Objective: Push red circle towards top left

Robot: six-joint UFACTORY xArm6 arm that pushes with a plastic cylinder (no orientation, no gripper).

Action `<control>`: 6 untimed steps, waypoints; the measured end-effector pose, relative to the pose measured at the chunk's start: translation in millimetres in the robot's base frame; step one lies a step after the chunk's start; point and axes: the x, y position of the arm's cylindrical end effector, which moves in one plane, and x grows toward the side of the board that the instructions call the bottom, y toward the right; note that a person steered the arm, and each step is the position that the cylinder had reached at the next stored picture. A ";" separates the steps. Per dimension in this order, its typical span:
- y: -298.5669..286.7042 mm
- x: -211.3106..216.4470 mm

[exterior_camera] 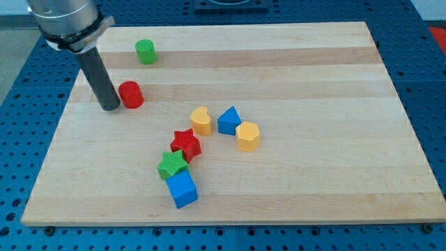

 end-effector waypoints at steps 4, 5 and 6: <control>33.3 22.0; 44.0 21.4; 43.7 13.5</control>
